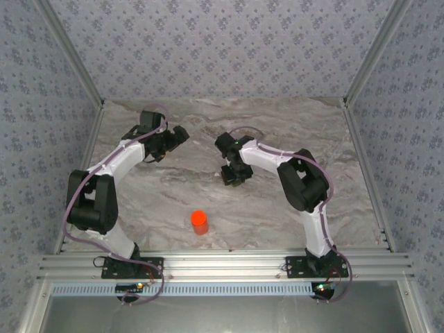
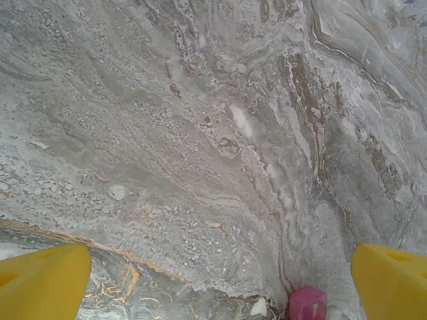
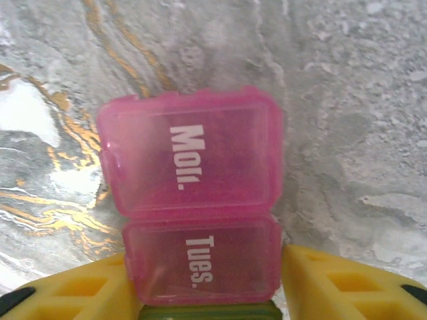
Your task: Sort the pills into containers
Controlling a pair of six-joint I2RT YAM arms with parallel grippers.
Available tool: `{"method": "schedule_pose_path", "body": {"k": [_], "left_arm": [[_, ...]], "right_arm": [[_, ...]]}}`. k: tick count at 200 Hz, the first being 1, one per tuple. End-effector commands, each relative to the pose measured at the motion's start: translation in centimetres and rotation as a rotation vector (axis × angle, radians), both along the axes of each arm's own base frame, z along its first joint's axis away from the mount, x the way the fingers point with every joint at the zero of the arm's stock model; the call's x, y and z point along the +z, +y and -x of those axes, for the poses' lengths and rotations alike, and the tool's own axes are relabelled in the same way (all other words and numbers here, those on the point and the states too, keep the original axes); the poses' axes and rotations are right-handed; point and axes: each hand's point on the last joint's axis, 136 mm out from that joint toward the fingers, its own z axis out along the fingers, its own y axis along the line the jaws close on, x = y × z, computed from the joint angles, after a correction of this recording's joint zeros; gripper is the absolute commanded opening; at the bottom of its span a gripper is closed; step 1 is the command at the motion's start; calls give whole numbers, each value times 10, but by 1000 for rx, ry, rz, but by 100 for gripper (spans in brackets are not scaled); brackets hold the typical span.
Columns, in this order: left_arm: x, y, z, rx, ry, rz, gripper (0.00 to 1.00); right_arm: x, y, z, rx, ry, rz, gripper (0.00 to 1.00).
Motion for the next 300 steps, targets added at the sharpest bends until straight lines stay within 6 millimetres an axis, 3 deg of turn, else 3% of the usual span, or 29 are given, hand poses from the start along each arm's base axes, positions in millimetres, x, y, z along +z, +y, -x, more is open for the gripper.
{"method": "schedule_pose_path", "body": {"k": [1, 43, 113, 170, 211, 230, 256, 297, 300], "left_arm": [[2, -9, -5, -11, 7, 32, 100], [1, -10, -5, -8, 15, 31, 100], [5, -19, -6, -2, 30, 76, 100], [4, -35, 1, 61, 91, 167, 100], [0, -52, 4, 124, 138, 246, 100], [-3, -60, 6, 138, 163, 262, 100], [-5, -70, 9, 145, 197, 280, 100], [-2, -87, 13, 144, 215, 307, 100], [-1, -90, 13, 141, 214, 311, 100]], "right_arm": [[-3, -4, 2, 22, 9, -7, 60], [-7, -1, 1, 36, 4, -7, 63], [-11, -6, 7, 81, -48, 9, 61], [-15, -4, 13, 128, -54, -19, 54], [-16, -2, 13, 136, -64, -40, 58], [-19, -1, 14, 138, -68, -56, 54], [-22, -1, 15, 134, -74, -93, 40], [-6, 6, 11, 174, -122, -191, 35], [-13, 0, 18, 172, -105, -185, 34]]}}
